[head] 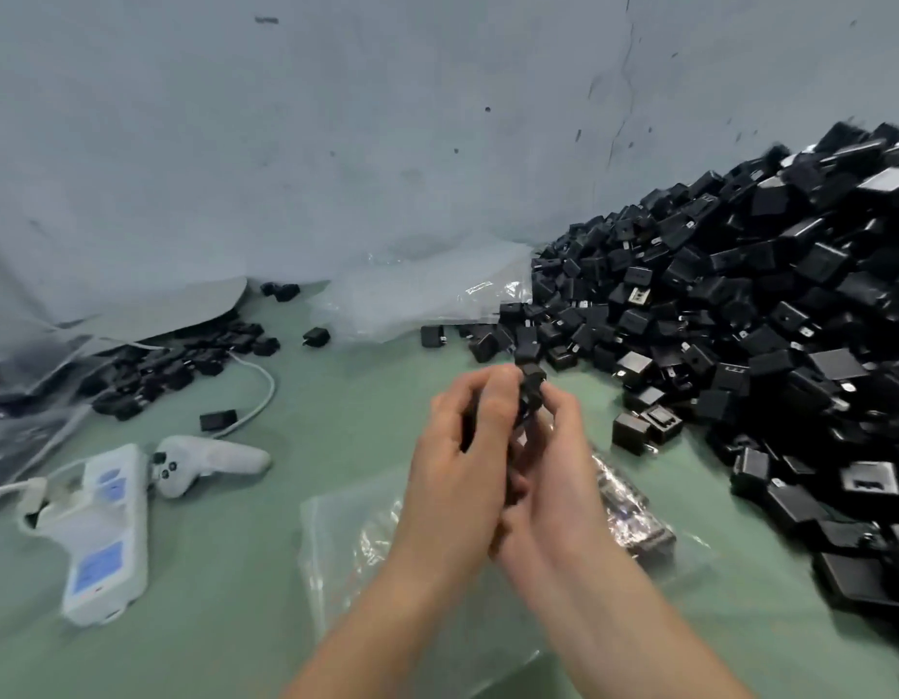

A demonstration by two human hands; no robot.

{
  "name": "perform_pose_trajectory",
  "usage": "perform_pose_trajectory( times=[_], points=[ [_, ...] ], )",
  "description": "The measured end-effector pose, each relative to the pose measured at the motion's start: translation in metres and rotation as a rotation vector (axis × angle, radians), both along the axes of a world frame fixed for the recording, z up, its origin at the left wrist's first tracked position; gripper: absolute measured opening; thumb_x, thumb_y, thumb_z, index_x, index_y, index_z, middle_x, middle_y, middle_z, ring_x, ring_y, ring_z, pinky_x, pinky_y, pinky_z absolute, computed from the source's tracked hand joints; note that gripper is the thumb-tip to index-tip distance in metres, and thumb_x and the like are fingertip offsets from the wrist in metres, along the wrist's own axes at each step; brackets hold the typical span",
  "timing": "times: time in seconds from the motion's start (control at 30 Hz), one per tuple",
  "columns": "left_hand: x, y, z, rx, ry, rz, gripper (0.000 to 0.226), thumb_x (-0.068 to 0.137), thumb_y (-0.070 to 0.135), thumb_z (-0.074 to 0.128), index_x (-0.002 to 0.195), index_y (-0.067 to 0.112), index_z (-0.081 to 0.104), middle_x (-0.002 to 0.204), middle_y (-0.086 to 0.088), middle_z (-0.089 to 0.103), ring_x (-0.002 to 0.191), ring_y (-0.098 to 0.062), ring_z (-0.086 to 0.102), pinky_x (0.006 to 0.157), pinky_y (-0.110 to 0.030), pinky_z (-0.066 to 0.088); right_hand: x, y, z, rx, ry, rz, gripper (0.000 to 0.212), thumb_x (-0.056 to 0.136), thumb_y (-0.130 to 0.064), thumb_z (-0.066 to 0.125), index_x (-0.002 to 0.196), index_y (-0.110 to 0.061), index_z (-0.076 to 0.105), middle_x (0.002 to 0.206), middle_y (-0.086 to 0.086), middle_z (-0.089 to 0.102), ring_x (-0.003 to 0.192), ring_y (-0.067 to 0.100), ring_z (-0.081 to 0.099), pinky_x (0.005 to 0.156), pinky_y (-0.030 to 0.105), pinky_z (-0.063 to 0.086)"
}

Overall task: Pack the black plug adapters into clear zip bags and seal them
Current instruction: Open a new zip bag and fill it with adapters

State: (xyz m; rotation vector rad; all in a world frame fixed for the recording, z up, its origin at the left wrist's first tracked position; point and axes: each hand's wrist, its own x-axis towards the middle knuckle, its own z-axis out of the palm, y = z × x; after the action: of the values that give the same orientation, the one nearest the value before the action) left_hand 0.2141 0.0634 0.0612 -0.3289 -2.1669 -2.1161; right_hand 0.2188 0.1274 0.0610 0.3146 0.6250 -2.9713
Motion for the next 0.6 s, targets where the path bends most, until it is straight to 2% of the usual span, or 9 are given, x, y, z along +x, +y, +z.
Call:
perform_pose_trajectory(
  times=[0.07,0.17,0.27,0.33,0.4,0.47,0.5,0.57,0.6],
  points=[
    [0.011,-0.006,-0.008,-0.162,0.193,0.100,0.037,0.083,0.071,0.051,0.109,0.048,0.066,0.118,0.013,0.058,0.106,0.003,0.061,0.083,-0.011,0.049,0.003,-0.009,-0.005,-0.082,0.012,0.021,0.027,0.092,-0.042,0.051,0.104,-0.020,0.062,0.105,0.007,0.058,0.098,0.023,0.057,0.077,0.030,0.048],
    [0.022,-0.015,-0.017,-0.217,0.209,0.163,0.043,0.083,0.081,0.044,0.109,0.052,0.061,0.132,0.019,0.050,0.131,0.003,0.044,0.101,-0.024,0.043,0.007,-0.021,-0.014,-0.158,-0.024,0.058,0.026,0.090,-0.039,0.053,0.105,-0.019,0.059,0.115,0.005,0.060,0.104,0.022,0.055,0.094,0.030,0.041],
    [0.030,-0.022,-0.017,-0.222,0.211,0.202,0.054,0.078,0.087,0.040,0.115,0.053,0.058,0.152,0.022,0.031,0.145,0.008,0.015,0.107,-0.024,0.030,0.009,-0.029,-0.021,-0.218,-0.094,0.079,0.048,0.091,-0.039,0.051,0.127,-0.008,0.059,0.142,0.016,0.056,0.126,0.030,0.057,0.111,0.034,0.038],
    [0.033,-0.025,-0.012,-0.163,0.212,0.199,0.052,0.076,0.087,0.043,0.117,0.057,0.055,0.153,0.025,0.030,0.147,0.001,0.021,0.107,-0.025,0.031,0.011,-0.033,-0.019,-0.253,-0.129,0.082,0.061,0.092,-0.040,0.051,0.142,-0.005,0.055,0.140,0.021,0.057,0.126,0.034,0.058,0.108,0.038,0.044],
    [0.036,-0.026,-0.007,0.009,0.184,0.154,0.047,0.080,0.080,0.050,0.119,0.056,0.055,0.137,0.014,0.054,0.131,-0.016,0.052,0.102,-0.042,0.048,0.011,-0.035,-0.015,-0.252,-0.164,0.064,0.058,0.094,-0.040,0.050,0.143,-0.009,0.054,0.135,0.018,0.062,0.107,0.033,0.068,0.085,0.037,0.058],
    [0.040,-0.026,-0.002,0.151,0.209,0.179,0.041,0.086,0.070,0.056,0.122,0.051,0.055,0.107,0.015,0.065,0.102,-0.025,0.069,0.085,-0.047,0.058,0.011,-0.038,-0.015,-0.272,-0.189,0.044,0.053,0.095,-0.040,0.050,0.138,-0.010,0.060,0.120,0.017,0.070,0.085,0.033,0.069,0.067,0.036,0.062],
    [0.041,-0.028,0.002,0.186,0.245,0.219,0.038,0.088,0.065,0.057,0.123,0.050,0.055,0.099,0.016,0.065,0.093,-0.022,0.072,0.078,-0.042,0.060,0.010,-0.039,-0.015,-0.280,-0.197,0.044,0.046,0.095,-0.039,0.051,0.130,-0.014,0.065,0.108,0.018,0.072,0.082,0.033,0.069,0.072,0.038,0.062],
    [0.038,-0.044,0.009,0.167,0.325,0.324,0.035,0.092,0.058,0.058,0.125,0.048,0.056,0.097,0.013,0.061,0.083,-0.004,0.069,0.068,-0.021,0.056,0.008,-0.037,-0.010,-0.329,-0.218,0.015,0.026,0.094,-0.034,0.054,0.112,-0.019,0.065,0.090,0.017,0.071,0.080,0.034,0.069,0.087,0.045,0.059],
    [0.034,-0.059,0.010,0.105,0.346,0.388,0.034,0.092,0.058,0.057,0.126,0.050,0.056,0.101,0.015,0.062,0.083,0.005,0.065,0.068,-0.013,0.052,0.006,-0.032,-0.008,-0.360,-0.225,-0.014,0.023,0.094,-0.030,0.055,0.110,-0.016,0.064,0.084,0.017,0.071,0.077,0.035,0.069,0.083,0.046,0.060]
  ],
)
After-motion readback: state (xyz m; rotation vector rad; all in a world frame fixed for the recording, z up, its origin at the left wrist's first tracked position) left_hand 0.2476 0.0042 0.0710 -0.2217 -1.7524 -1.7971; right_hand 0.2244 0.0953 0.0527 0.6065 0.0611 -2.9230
